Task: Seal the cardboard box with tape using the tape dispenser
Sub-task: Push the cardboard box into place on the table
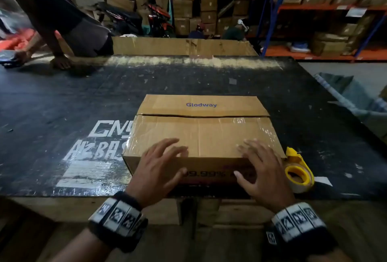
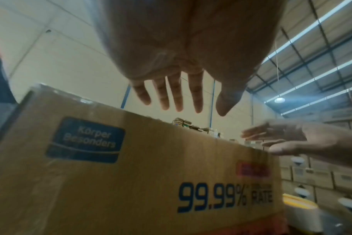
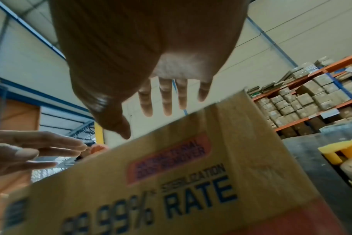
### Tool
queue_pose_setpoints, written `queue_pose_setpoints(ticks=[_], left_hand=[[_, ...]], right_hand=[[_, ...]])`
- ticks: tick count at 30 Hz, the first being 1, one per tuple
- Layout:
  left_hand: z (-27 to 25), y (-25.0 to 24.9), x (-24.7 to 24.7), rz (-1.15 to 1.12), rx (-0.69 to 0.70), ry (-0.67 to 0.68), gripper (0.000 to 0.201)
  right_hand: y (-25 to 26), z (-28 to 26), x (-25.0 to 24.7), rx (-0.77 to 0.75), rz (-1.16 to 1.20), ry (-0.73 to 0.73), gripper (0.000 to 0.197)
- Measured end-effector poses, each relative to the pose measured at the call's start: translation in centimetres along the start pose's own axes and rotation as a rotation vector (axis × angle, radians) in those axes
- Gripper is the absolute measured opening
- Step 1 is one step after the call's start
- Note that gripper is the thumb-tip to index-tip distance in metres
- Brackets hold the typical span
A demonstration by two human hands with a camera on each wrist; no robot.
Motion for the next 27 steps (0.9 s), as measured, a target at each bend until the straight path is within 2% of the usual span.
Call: queue_pose_setpoints(ticks=[3, 7, 12, 15, 19, 22, 25, 27], left_hand=[[1.5, 0.1, 1.7, 0.214, -0.046, 0.109, 0.072], [1.2, 0.4, 3.0, 0.276, -0.050, 0.088, 0.072], [1.9, -0.1, 2.2, 0.220, -0.091, 0.091, 0.067], [4.1, -1.6, 1.2, 0.136, -0.152, 0.067, 0.062], [9.5, -5.3, 1.9, 0.124, -0.057, 0.070, 0.068], [13.2, -6.9, 3.7, 0.161, -0.032, 0.192, 0.076], [14.5, -7.5, 5.8, 0.201, -0.029, 0.327, 0.078], [14.1, -7.5, 6.7, 0.235, -0.022, 0.335, 0.078]], right_hand=[[-0.6, 1.0, 0.6, 0.072, -0.142, 0.104, 0.072], [-1.1, 1.1, 1.2, 0.050, -0.185, 0.132, 0.072], [-2.3, 2.1, 0.6, 0.106, -0.126, 0.038, 0.063], [-2.7, 1.9, 1.1, 0.118, -0.168, 0.039, 0.061], [-2.6, 2.0, 1.3, 0.126, -0.186, 0.025, 0.060], [-2.6, 1.9, 1.4, 0.130, -0.189, 0.019, 0.060], [-2.5, 2.0, 1.2, 0.129, -0.182, 0.021, 0.060], [-2.5, 2.4, 0.6, 0.128, -0.152, 0.031, 0.059]])
Point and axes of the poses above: each hand's wrist, its own z-axis towards the middle knuckle, its own x-axis out of the palm, y = z × x, the point moved 2 cm from there along z, towards the middle knuckle, and after that the axes turned 9 degrees about z, right-handed, at the moved point
